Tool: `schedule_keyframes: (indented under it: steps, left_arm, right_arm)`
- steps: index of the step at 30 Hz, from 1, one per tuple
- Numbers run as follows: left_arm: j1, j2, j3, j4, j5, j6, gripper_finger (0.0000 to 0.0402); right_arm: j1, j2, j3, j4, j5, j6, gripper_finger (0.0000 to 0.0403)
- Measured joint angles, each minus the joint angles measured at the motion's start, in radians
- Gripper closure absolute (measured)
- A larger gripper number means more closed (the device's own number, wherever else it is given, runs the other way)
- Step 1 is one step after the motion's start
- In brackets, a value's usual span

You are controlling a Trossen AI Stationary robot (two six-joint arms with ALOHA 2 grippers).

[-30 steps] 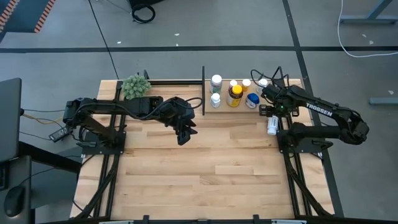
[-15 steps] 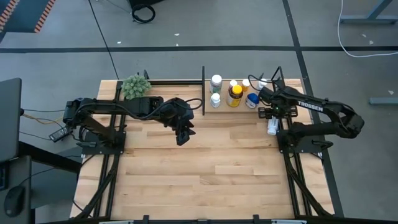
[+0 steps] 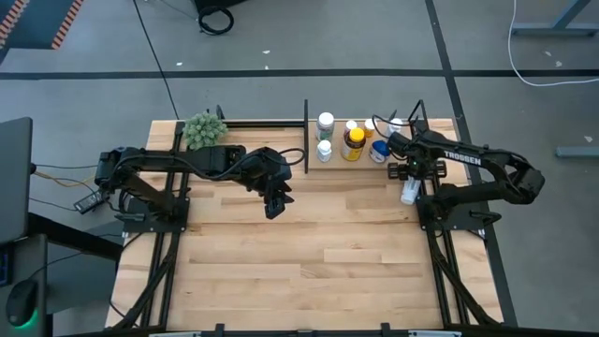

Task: Pick and place medicine bottles onto shelf by color
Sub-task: Put the white pill bottle on the shelf

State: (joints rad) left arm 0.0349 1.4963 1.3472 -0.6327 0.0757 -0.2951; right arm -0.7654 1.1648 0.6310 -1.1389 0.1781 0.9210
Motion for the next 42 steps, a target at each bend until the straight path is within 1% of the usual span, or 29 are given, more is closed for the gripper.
schedule_keyframes:
  steps: [7,12,19,26,33,36,42]
  left_arm:
    - [0.000,0.000,0.000,0.001,0.000,0.003,0.0230]
    - [0.000,0.000,0.000,0.001,0.000,0.019,0.0230]
    - [0.000,0.000,0.000,0.001,0.000,0.029,0.0230]
    - [0.000,0.000,0.000,0.000,0.000,0.029,0.0230]
    - [0.000,0.000,0.000,0.000,0.000,0.033,0.0230]
    - [0.000,0.000,0.000,0.000,0.000,0.048,0.0230]
    - [0.001,0.000,0.000,0.000,0.000,0.049,0.0230]
  right_arm:
    - [0.003,0.000,-0.014,0.038,-0.061,0.030,0.0160]
    - [0.003,0.000,-0.014,0.041,-0.075,0.041,0.0141]
    - [0.003,0.000,-0.014,0.039,-0.117,0.107,0.0138]
    - [0.003,0.000,-0.011,0.036,-0.132,0.125,0.0138]
    - [0.003,-0.022,0.033,-0.011,-0.120,0.028,0.0138]
    - [0.003,-0.038,0.054,-0.040,-0.101,0.035,0.0138]
    - [0.003,-0.066,0.075,-0.068,-0.098,0.042,0.0138]
